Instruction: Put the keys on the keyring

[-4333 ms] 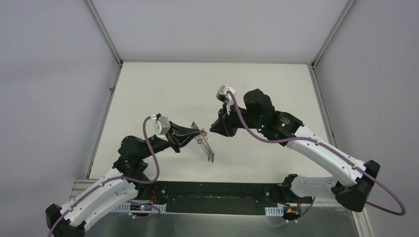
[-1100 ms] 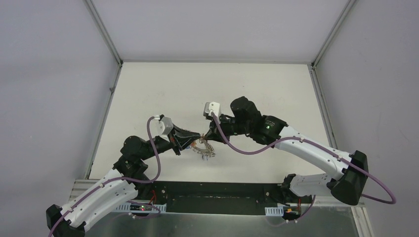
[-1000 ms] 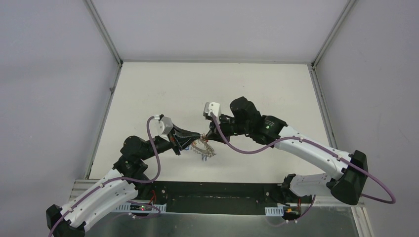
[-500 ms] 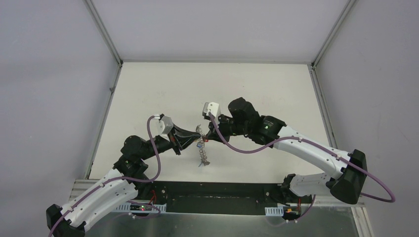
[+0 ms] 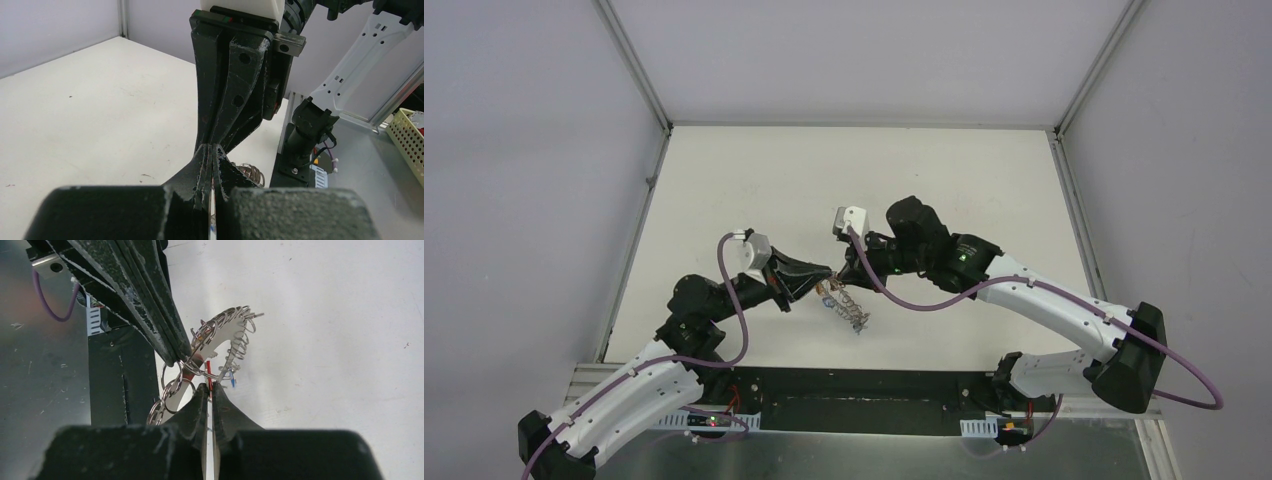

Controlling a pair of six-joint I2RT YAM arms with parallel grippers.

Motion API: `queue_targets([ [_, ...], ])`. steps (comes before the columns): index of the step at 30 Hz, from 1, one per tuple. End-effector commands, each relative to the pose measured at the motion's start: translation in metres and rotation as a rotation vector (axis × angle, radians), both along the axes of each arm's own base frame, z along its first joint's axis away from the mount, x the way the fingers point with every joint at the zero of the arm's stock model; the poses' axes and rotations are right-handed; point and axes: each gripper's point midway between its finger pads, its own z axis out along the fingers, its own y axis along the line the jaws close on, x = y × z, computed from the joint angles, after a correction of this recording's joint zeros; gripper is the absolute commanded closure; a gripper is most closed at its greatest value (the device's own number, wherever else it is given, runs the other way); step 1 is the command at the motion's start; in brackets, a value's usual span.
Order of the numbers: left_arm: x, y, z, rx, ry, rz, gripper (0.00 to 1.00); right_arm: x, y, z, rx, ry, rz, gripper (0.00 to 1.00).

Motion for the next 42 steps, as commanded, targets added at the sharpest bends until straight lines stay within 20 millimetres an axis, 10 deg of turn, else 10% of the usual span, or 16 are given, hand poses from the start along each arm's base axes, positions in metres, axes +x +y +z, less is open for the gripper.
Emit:
queue_targets([
  [1,-0.01,0.005,0.035,-0.103,-0.095,-0.025,1.0,-0.005,0.004,0.018,0.065,-0.012,0.037,1.0],
  [7,-0.01,0.006,0.035,-0.106,-0.095,-0.019,1.0,-0.008,-0.002,0.022,0.073,-0.032,0.038,0.98],
  [15,-0.011,0.006,0.036,-0.109,-0.099,-0.021,1.0,0.0,-0.015,0.035,0.09,-0.135,-0.008,0.57],
  [22,-0.01,0.006,0.034,-0.11,-0.094,-0.023,1.0,0.0,-0.014,0.061,0.211,-0.276,0.032,0.54],
  [29,0.005,0.012,0.019,-0.097,0.038,0.065,1.0,0.024,-0.023,0.032,0.129,-0.17,-0.163,0.51],
  [38,0.039,0.029,-0.049,-0.016,0.555,0.297,0.33,0.075,-0.073,-0.034,-0.016,0.121,-0.734,0.24],
  [42,0.044,0.033,-0.088,0.055,0.821,0.398,0.23,0.072,-0.09,-0.074,-0.149,0.329,-0.776,0.23],
])
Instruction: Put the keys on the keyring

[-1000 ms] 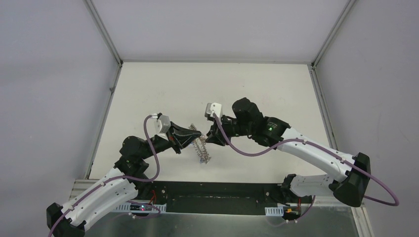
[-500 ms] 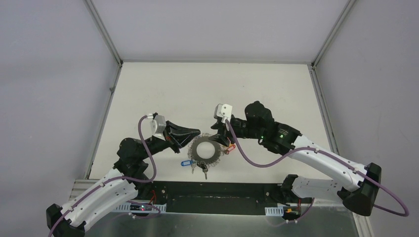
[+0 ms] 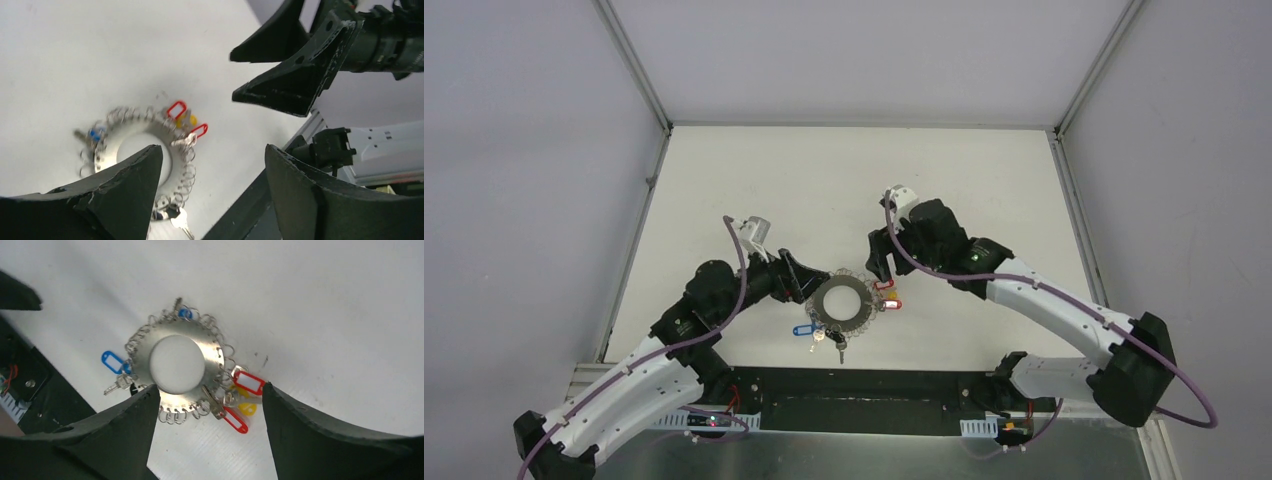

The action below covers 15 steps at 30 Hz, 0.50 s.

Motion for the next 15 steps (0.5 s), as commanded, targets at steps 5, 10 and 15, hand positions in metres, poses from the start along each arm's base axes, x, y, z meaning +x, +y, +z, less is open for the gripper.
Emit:
queue_targets([
  [5,0.007,0.004,-0.073,0.074,0.575,0.183,0.21,-0.001,-0.033,-0.065,-0.031,0.467,-0.213,0.25],
  [10,0.004,-0.013,-0.097,0.137,0.735,0.147,0.22,-0.001,-0.029,-0.084,-0.072,0.557,-0.172,0.28],
  [15,0.005,-0.03,-0.108,0.204,0.8,0.077,0.27,0.003,-0.024,-0.103,-0.115,0.601,-0.151,0.35],
])
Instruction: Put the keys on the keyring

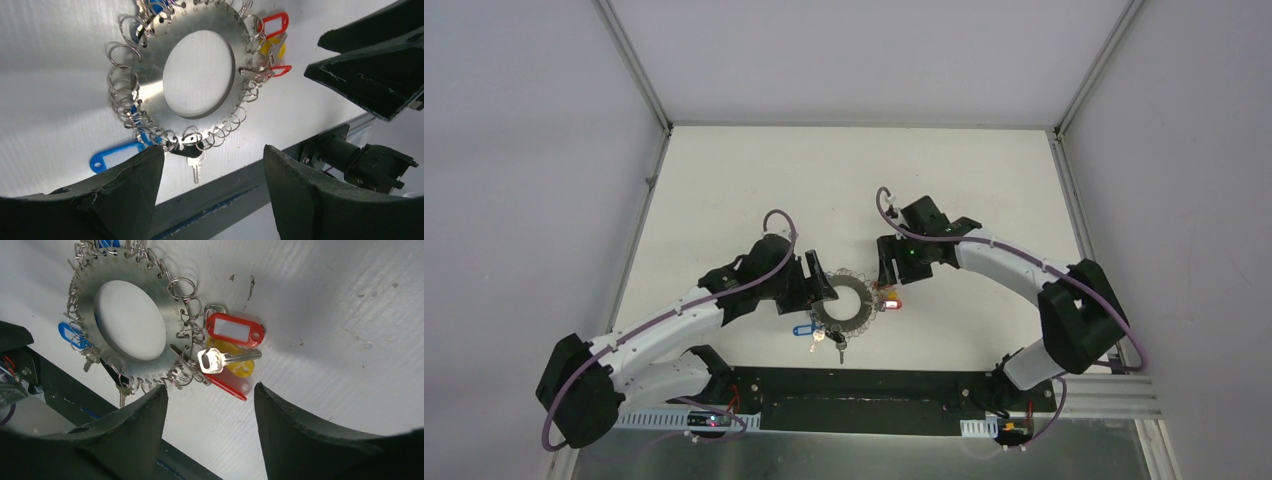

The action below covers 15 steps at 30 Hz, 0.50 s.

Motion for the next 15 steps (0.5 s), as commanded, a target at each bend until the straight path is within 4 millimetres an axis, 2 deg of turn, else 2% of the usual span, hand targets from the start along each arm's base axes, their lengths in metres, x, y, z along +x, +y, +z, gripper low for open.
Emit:
queue_targets([
  [1,0.003,-0.022,0.019,-0.043,0.038,-0.068,0.27,0.007,0.016,0.006,0.039,0.02,0.033,0.36],
  [4,0.006,-0.031,0.017,-0.027,0.052,-0.123,0.29,0.013,0.016,-0.002,0.025,0.034,0.014,0.38],
  [9,0.008,-0.045,0.01,-0.018,0.104,-0.182,0.32,0.028,0.004,-0.018,-0.006,0.102,-0.069,0.44],
  [15,0.012,-0.056,0.001,-0.006,0.149,-0.211,0.32,0.026,-0.003,-0.042,-0.017,0.231,-0.112,0.47],
])
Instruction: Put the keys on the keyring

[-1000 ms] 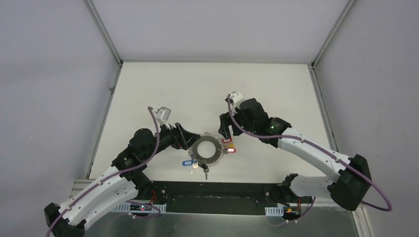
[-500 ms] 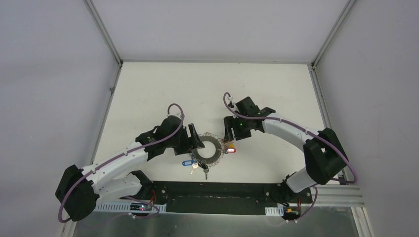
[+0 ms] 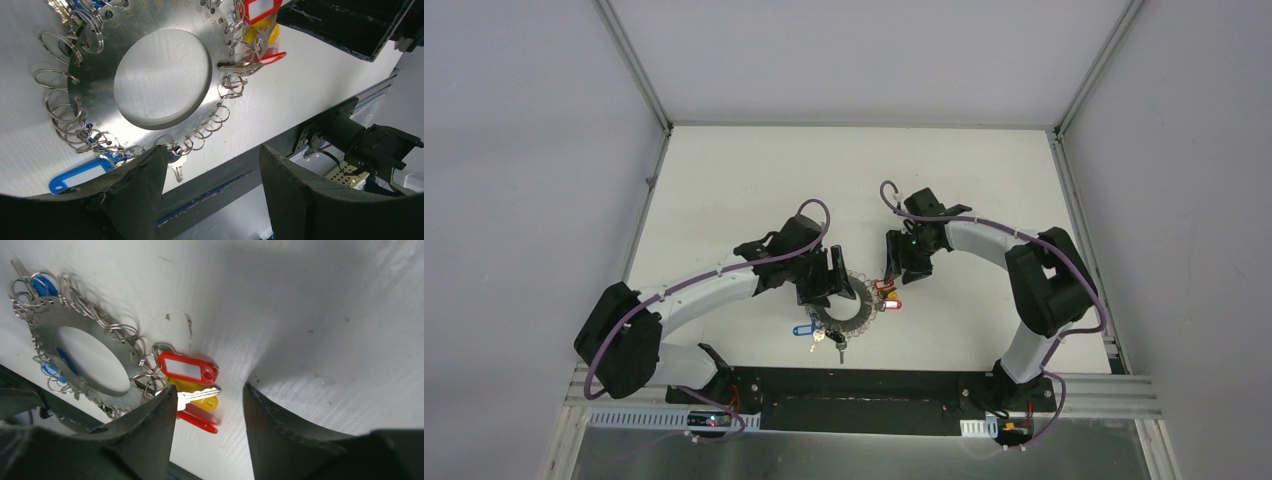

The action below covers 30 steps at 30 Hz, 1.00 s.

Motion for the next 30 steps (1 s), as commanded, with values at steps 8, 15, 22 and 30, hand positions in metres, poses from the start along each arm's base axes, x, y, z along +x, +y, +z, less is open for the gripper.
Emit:
queue_targets([
  [8,0.025,-0.009,0.003,0.065,-0.017,-0.001,0.37,0.012,0.008,0.005,0.029,0.022,-0.015,0.47],
  [15,0.037,0.018,-0.002,0.267,-0.034,0.029,0.27,0.026,0.024,0.029,0.003,-0.135,0.136,0.45],
  [22,0.028,0.064,-0.021,0.375,0.083,0.067,0.19,0.008,0.069,0.04,0.024,-0.149,0.297,0.44],
  [30,0.037,0.053,-0.038,0.225,0.138,0.022,0.23,-0.027,0.112,0.055,0.279,0.109,0.173,0.5],
])
